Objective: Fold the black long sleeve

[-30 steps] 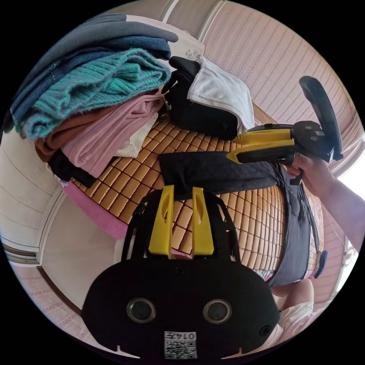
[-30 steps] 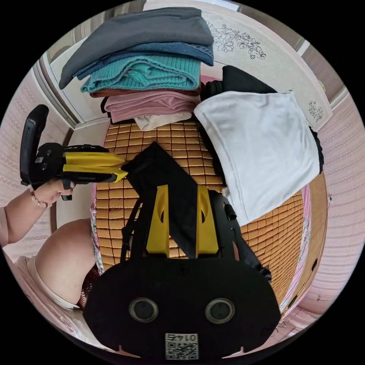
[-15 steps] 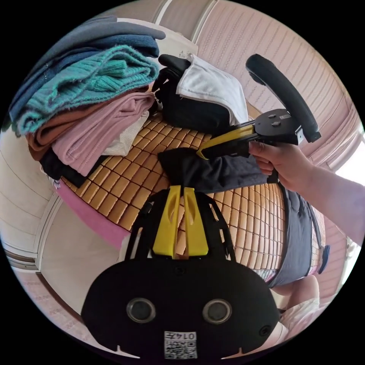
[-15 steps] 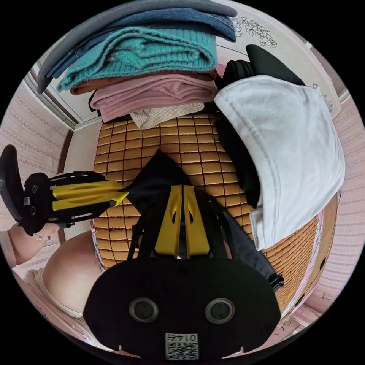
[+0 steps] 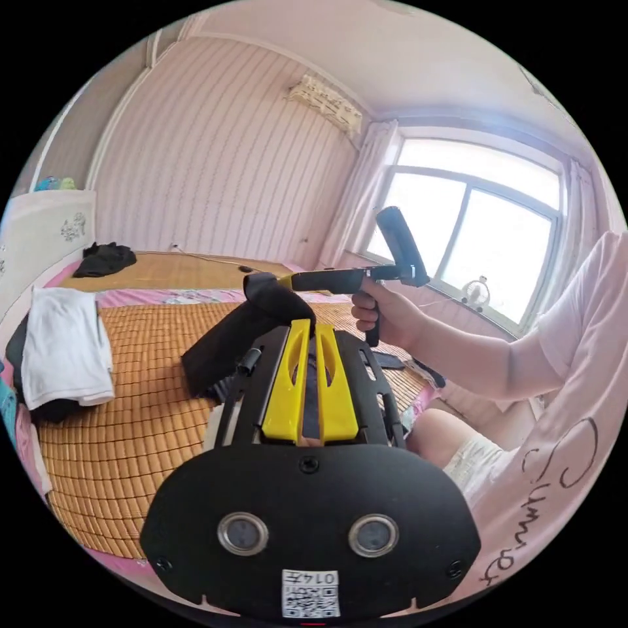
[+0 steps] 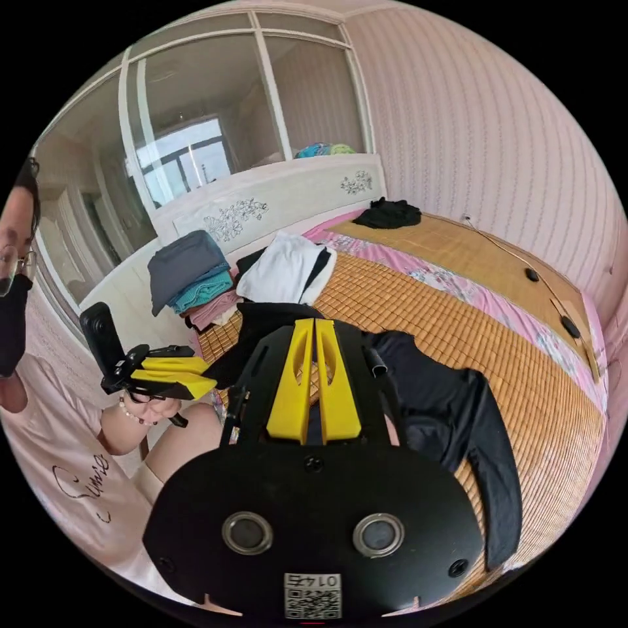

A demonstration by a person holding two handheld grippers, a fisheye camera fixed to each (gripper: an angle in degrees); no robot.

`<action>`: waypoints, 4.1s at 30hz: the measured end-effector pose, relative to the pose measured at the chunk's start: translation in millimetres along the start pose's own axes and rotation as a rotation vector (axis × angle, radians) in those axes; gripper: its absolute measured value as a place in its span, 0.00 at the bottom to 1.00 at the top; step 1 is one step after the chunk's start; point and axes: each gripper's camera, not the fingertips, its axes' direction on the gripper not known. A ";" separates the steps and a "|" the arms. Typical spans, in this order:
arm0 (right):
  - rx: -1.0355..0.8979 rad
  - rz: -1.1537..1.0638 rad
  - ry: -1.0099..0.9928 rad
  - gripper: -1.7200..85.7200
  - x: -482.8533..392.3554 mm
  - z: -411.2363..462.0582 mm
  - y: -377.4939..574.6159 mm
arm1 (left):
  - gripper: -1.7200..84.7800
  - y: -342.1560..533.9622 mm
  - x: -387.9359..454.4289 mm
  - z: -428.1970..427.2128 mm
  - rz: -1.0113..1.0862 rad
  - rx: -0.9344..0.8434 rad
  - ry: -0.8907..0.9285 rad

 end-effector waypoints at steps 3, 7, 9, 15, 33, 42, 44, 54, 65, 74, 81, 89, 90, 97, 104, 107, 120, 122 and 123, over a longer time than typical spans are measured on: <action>-0.146 0.203 0.126 0.01 51.3 -28.9 88.8 | 0.01 21.0 46.7 83.7 0.018 -0.178 0.119; -0.358 0.451 0.258 0.02 104.7 -28.5 213.1 | 0.04 81.3 92.7 197.6 0.016 -0.525 0.207; -0.383 0.503 0.258 0.04 115.3 -32.6 243.2 | 0.05 95.9 113.2 223.9 0.060 -0.616 0.196; -0.345 0.486 0.195 0.09 133.2 -46.4 269.8 | 0.07 86.8 156.4 262.6 0.151 -0.678 0.057; -0.408 0.335 0.172 0.02 163.5 -73.5 312.2 | 0.02 88.2 208.8 391.8 0.210 -0.812 -0.039; -0.471 0.394 0.197 0.05 186.8 -112.1 358.0 | 0.08 81.8 237.0 419.3 0.239 -0.862 0.113; -0.436 0.396 0.216 0.07 191.9 -122.3 362.2 | 0.08 75.2 243.6 422.4 0.240 -0.866 0.146; -0.074 0.853 0.614 0.12 320.1 -231.6 440.2 | 0.07 -40.1 243.5 517.7 0.389 -0.738 0.090; -0.029 0.983 0.671 0.10 388.0 -252.4 497.0 | 0.08 -124.4 257.2 696.0 0.418 -0.762 0.020; 0.030 0.986 0.651 0.02 381.3 -265.2 515.3 | 0.12 -136.1 282.1 792.1 0.566 -0.850 -0.094; 0.141 0.931 0.582 0.02 363.4 -270.4 517.3 | 0.03 -127.7 271.9 791.7 0.561 -0.904 -0.082; 0.431 0.675 0.478 0.02 307.4 -288.5 478.5 | 0.01 -173.3 213.5 693.3 0.360 -0.710 -0.078; 0.482 0.604 0.442 0.02 292.2 -293.6 461.4 | 0.01 -185.1 196.6 660.4 0.316 -0.646 -0.081; 0.520 -0.044 -0.078 0.02 150.8 -271.6 309.3 | 0.01 -177.5 84.7 401.6 0.045 -0.357 -0.195; -0.146 -0.185 -0.220 0.05 26.8 -89.9 285.8 | 0.04 -33.7 -17.1 236.4 -0.351 -0.558 -0.433; -0.303 -0.136 -0.248 0.07 0.5 -44.2 300.1 | 0.04 6.3 -29.3 197.3 -0.436 -0.576 -0.437; -0.390 -0.255 0.039 0.11 -84.5 78.1 215.1 | 0.07 22.5 -79.1 234.8 -0.343 -0.739 -0.467; -0.478 -0.251 0.044 0.10 -87.2 108.6 209.1 | 0.05 25.1 -83.7 236.3 -0.311 -0.755 -0.449; -0.491 -0.235 0.050 0.07 -86.3 119.0 204.9 | 0.03 25.0 -87.2 235.0 -0.303 -0.773 -0.443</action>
